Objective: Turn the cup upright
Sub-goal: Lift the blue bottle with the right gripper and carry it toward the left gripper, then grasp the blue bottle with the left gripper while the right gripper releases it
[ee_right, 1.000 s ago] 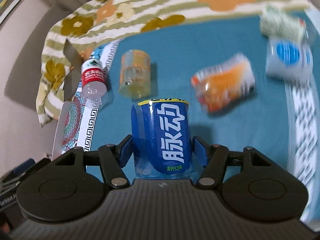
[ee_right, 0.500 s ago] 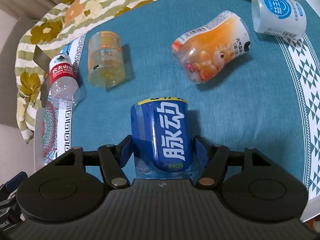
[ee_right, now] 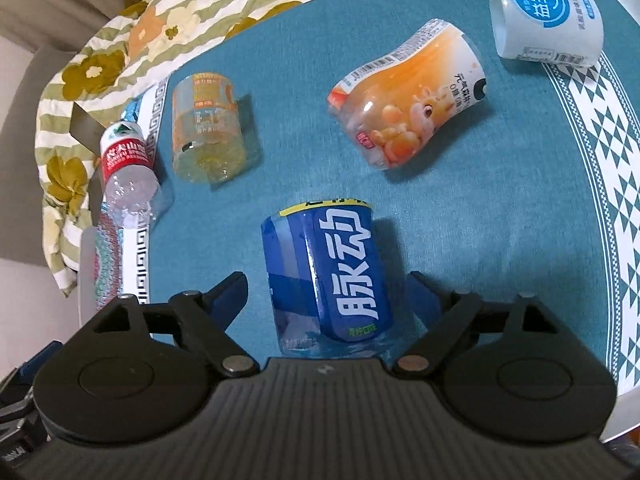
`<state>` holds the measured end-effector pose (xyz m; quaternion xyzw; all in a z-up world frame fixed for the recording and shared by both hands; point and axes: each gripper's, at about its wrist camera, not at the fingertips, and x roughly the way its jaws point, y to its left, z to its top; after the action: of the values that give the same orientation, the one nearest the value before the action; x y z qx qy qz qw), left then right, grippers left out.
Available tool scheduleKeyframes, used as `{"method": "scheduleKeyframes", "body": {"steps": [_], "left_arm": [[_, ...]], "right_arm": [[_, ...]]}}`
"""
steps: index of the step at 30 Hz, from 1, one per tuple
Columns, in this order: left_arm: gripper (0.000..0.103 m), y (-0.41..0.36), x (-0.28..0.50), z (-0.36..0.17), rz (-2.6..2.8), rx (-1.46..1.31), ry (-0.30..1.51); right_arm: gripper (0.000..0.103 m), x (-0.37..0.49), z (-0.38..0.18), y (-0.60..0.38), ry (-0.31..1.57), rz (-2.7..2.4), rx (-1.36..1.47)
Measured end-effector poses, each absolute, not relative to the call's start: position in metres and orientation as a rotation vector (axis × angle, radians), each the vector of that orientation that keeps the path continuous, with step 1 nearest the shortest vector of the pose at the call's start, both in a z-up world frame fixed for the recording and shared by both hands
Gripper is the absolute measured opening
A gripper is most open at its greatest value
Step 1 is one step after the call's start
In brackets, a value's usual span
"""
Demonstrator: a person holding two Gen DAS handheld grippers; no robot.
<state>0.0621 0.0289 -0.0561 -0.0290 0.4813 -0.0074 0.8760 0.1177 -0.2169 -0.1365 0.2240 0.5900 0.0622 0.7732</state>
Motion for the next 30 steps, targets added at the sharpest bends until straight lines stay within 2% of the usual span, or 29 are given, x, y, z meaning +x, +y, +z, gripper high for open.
{"method": "scheduleKeyframes", "body": {"steps": [7,13,16,20,30], "left_arm": [[0.103,0.004,0.071,-0.037,-0.037,-0.075,1.0],[0.103,-0.042,0.098,-0.039,-0.115,-0.07,1.099],[0.102,-0.064,0.117,-0.05,-0.141,-0.091,1.184],[0.1,-0.094,0.142,-0.069,-0.163,-0.101,1.273],[0.083,-0.132,0.176,-0.123,-0.142,-0.07,1.436]], "right_arm": [[0.103,0.098,-0.09,-0.258,1.163,0.171,0.514],[0.103,0.07,-0.063,-0.299,1.019,0.145,0.327],[0.103,0.058,-0.067,-0.314,1.0,0.161,0.244],[0.103,0.046,-0.085,-0.34,1.007,0.181,0.273],[0.103,0.042,-0.123,-0.374,1.06,0.232,0.377]]}}
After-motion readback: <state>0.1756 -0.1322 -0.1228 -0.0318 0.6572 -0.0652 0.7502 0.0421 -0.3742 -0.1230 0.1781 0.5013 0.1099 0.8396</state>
